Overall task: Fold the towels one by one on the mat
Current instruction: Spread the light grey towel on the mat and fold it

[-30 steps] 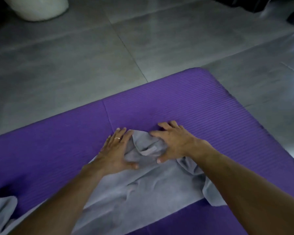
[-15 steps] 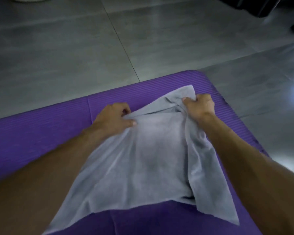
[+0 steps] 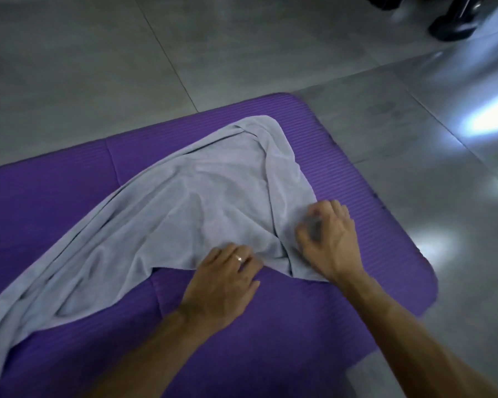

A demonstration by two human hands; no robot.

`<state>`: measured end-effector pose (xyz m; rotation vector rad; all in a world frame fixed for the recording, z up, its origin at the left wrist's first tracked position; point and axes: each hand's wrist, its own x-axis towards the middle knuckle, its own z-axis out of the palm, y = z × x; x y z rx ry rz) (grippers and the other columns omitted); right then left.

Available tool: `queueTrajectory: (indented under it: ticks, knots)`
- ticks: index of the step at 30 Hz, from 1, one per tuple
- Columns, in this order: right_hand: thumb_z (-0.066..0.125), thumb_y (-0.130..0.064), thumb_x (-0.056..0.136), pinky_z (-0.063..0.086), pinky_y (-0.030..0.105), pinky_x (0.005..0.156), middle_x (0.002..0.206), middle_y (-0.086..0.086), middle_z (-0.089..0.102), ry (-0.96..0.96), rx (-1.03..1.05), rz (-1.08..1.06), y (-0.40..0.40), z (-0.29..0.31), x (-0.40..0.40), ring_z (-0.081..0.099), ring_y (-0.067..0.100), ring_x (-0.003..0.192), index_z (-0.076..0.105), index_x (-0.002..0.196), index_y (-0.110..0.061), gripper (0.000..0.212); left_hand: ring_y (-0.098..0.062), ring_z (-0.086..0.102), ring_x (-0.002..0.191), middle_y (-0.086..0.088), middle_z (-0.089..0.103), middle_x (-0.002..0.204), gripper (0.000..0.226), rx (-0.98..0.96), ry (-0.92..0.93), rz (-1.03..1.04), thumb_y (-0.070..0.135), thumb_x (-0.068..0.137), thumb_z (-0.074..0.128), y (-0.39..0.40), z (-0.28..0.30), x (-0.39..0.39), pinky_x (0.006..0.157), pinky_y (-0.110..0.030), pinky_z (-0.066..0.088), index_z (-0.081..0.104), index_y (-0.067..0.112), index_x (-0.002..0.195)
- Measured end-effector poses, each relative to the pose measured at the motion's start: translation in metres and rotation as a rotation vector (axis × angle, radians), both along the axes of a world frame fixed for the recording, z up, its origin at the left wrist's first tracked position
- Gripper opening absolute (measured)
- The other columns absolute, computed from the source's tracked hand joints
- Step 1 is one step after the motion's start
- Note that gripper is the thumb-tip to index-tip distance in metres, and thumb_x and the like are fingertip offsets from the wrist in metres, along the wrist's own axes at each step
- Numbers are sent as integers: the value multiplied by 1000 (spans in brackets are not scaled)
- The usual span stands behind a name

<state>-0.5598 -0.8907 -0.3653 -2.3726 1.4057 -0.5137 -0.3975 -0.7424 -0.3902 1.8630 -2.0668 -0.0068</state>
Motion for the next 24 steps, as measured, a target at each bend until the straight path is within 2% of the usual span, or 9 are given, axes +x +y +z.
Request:
queueTrajectory:
  ticks: [3, 7, 10, 13, 15, 17, 19, 21, 24]
  knots:
    - [53, -35, 63, 37, 35, 71, 89, -2, 54, 149, -81, 207, 48, -9, -28, 51, 23, 84, 54, 92, -15, 35, -21, 51, 103, -1, 64, 109, 39, 5, -80, 45, 40, 83, 50, 18, -13, 0, 87, -38, 37, 62, 17, 112]
    - [51, -28, 73, 44, 38, 82, 101, -1, 58, 245, -96, 261, 58, -21, -42, 56, 23, 94, 60, 108, -18, 38, -22, 46, 122, -2, 57, 129, 62, 107, -78, 146, 50, 82, 49, 0, -8, 10, 100, -41, 31, 55, 13, 131]
    - [46, -16, 81, 43, 37, 72, 89, -2, 58, 202, -115, 186, 52, -17, -38, 57, 23, 82, 61, 101, -18, 26, -25, 52, 112, -3, 57, 119, 55, 105, -62, 225, 50, 78, 63, -24, -4, 7, 92, -43, 31, 58, 16, 121]
    - [49, -6, 74, 41, 38, 70, 86, 0, 56, 199, -117, 150, 42, -3, -42, 55, 26, 77, 60, 99, -15, 29, -23, 59, 87, 0, 66, 93, 22, 89, -92, 253, 32, 79, 69, -43, 1, 8, 86, -40, 28, 66, 20, 97]
    - [53, -2, 68, 41, 39, 72, 88, 2, 56, 243, -150, 142, 35, 6, -54, 54, 27, 80, 60, 102, -15, 37, -25, 61, 73, -1, 67, 75, 9, 39, -55, 170, 14, 76, 63, -45, 6, 4, 82, -39, 30, 66, 17, 85]
    - [61, 0, 69, 41, 41, 78, 93, 3, 58, 325, -162, 123, 30, 10, -74, 55, 27, 85, 62, 108, -17, 43, -24, 62, 67, -1, 66, 68, 14, 25, 15, -3, 13, 69, 62, -30, 13, -10, 77, -36, 32, 66, 17, 81]
    - [64, -4, 75, 41, 46, 86, 99, 3, 60, 475, -95, 130, 33, 8, -89, 58, 28, 94, 64, 114, -19, 42, -20, 63, 75, 2, 66, 78, 25, 61, 12, -109, 15, 64, 66, -1, 14, -26, 80, -33, 32, 68, 19, 89]
    - [61, -10, 78, 39, 49, 96, 110, 4, 59, 557, -4, 129, 46, 6, -86, 56, 29, 106, 61, 119, -18, 42, -19, 59, 96, 1, 65, 99, 37, 95, -14, -48, 20, 65, 75, 32, 7, -29, 90, -34, 32, 67, 19, 102]
    - [62, -16, 68, 43, 46, 90, 109, 5, 58, 435, -34, 187, 79, 8, -50, 55, 29, 103, 61, 110, -14, 42, -23, 49, 115, -6, 59, 116, 51, 93, -19, 174, 26, 65, 81, 78, -1, -9, 97, -40, 31, 64, 15, 112]
